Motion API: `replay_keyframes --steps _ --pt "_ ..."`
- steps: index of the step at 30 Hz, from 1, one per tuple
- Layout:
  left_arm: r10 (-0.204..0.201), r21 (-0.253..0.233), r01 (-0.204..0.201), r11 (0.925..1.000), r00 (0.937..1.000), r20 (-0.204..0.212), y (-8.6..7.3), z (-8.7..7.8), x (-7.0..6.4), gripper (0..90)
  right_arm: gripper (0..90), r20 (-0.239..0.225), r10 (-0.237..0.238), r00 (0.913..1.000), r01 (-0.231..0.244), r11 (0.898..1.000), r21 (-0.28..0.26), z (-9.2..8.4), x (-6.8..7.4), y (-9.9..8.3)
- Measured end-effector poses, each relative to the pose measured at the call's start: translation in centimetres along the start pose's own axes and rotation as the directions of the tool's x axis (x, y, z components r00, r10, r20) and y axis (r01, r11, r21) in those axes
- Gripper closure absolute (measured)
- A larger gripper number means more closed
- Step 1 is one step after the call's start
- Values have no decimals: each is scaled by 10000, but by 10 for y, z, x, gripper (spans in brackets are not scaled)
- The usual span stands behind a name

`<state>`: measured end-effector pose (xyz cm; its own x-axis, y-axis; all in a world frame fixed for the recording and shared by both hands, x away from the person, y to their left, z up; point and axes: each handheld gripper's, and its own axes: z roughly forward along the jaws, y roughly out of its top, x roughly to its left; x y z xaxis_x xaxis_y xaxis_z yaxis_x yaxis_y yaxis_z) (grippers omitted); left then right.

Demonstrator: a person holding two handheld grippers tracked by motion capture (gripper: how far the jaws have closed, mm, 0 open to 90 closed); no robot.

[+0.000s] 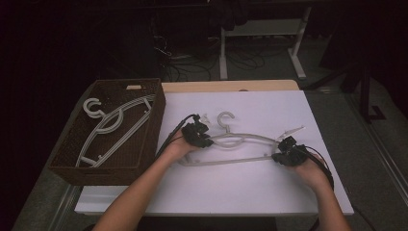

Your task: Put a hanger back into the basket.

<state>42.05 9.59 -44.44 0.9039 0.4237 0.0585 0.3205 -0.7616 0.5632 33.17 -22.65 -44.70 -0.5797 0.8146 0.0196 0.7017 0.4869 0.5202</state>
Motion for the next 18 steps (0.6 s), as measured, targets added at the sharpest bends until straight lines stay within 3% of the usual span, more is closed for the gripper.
replay_keyframes --steps 5,8,10,15,18 --pt "249 9 -248 9997 9994 -222 0 -1 -1 788 893 71 -62 10000 63 10000 -21 0 1 0" --pt "277 -40 -277 9996 9996 -18 1 -5 -1 798 892 20 -119 9999 119 9998 -148 -1 1 1" --pt "-39 -238 39 9997 10000 26 1 -8 -1 819 892 41 -210 9998 211 9995 -224 -2 1 2" --pt "-396 -896 390 9952 9992 -45 4 -24 -1 822 882 -505 -173 9986 126 9957 -918 -13 8 7" --pt "-505 -1176 474 9919 9984 -236 9 -41 0 822 778 -883 -213 9959 94 9911 -1326 -18 14 10"
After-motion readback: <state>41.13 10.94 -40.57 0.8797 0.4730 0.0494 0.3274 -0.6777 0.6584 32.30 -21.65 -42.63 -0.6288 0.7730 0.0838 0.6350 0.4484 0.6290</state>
